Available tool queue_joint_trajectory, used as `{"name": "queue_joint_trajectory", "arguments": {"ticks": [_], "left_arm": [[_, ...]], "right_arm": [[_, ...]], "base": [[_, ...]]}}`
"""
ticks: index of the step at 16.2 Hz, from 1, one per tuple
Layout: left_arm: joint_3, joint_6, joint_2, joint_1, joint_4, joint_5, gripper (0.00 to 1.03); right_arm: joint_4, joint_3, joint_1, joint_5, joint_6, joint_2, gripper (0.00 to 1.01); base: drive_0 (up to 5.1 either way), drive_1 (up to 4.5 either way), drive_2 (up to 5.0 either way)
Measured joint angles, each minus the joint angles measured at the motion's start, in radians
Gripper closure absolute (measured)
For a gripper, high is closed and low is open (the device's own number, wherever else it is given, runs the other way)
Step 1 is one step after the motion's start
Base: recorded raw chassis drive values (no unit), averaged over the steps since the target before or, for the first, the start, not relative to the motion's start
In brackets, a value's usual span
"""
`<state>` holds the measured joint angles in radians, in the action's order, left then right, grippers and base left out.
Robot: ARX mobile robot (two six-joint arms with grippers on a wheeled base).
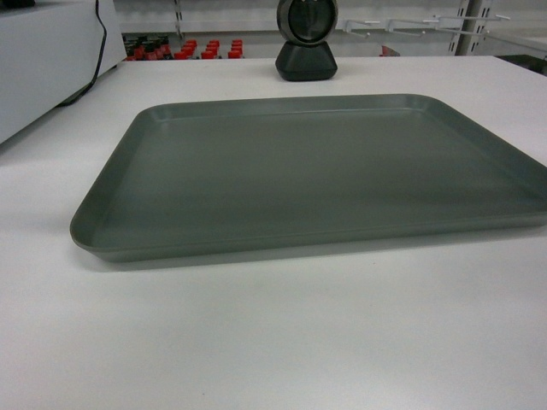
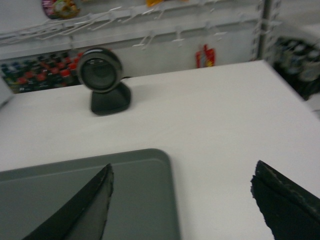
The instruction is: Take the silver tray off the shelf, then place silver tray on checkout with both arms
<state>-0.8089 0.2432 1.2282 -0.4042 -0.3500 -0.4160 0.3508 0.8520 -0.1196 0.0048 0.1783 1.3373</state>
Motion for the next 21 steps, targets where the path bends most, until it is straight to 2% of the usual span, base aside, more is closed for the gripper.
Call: {"name": "queue_joint_trajectory", "arguments": {"ticks": [1, 2, 3, 5, 8, 9, 10, 11, 12, 13, 16, 17, 18, 21], "left_arm": [[0.109, -0.098, -0.06, 0.031, -0.098, 0.049, 0.29], [0.198, -0.154, -0.121, 0.068, -0.147, 0.07, 0.4], [0.25, -0.181, -0.167, 0.095, -0.158, 0.082, 0.49], [0.364, -0.213, -0.262, 0.134, -0.183, 0.153, 0.69], [0.5, -0.225, -0.36, 0.21, -0.204, 0.211, 1.0], [0.536, -0.227, -0.393, 0.226, -0.205, 0.232, 1.01], [0.562, -0.228, -0.419, 0.24, -0.205, 0.248, 1.01], [0.59, -0.228, -0.45, 0.256, -0.204, 0.266, 1.01], [0.612, -0.228, -0.475, 0.27, -0.2, 0.28, 1.01], [0.636, -0.228, -0.506, 0.283, -0.195, 0.29, 1.01], [0.683, -0.228, -0.581, 0.314, -0.167, 0.322, 1.01], [0.7, -0.229, -0.613, 0.368, -0.147, 0.392, 1.01], [0.713, -0.229, -0.641, 0.407, -0.133, 0.402, 1.01], [0.742, -0.229, -0.716, 0.401, -0.088, 0.416, 1.01]], "right_arm": [[0.107, -0.097, 0.001, 0.066, -0.059, -0.043, 0.23], [0.179, -0.197, 0.004, 0.098, -0.109, -0.11, 0.34], [0.182, -0.261, 0.011, 0.105, -0.136, -0.19, 0.45], [0.134, -0.364, 0.008, 0.104, -0.157, -0.35, 0.65], [0.138, -0.503, 0.023, 0.095, -0.172, -0.511, 0.94], [0.147, -0.537, 0.031, 0.088, -0.173, -0.537, 0.99], [0.15, -0.576, 0.037, 0.077, -0.176, -0.562, 0.99], [0.149, -0.607, 0.064, 0.039, -0.175, -0.585, 0.99], [0.15, -0.636, 0.112, 0.003, -0.176, -0.613, 0.99], [0.148, -0.655, 0.128, 0.007, -0.175, -0.636, 0.99], [0.133, -0.708, 0.12, -0.005, -0.176, -0.709, 0.99], [0.121, -0.724, 0.12, -0.005, -0.176, -0.731, 0.99], [0.109, -0.739, 0.12, -0.005, -0.176, -0.758, 0.99], [0.073, -0.771, 0.12, -0.005, -0.176, -0.829, 0.99]], "base": [[0.0, 0.0, 0.0], [0.0, 0.0, 0.0], [0.0, 0.0, 0.0], [0.0, 0.0, 0.0], [0.0, 0.0, 0.0], [0.0, 0.0, 0.0], [0.0, 0.0, 0.0], [0.0, 0.0, 0.0], [0.0, 0.0, 0.0], [0.0, 0.0, 0.0], [0.0, 0.0, 0.0], [0.0, 0.0, 0.0], [0.0, 0.0, 0.0], [0.0, 0.0, 0.0]]}}
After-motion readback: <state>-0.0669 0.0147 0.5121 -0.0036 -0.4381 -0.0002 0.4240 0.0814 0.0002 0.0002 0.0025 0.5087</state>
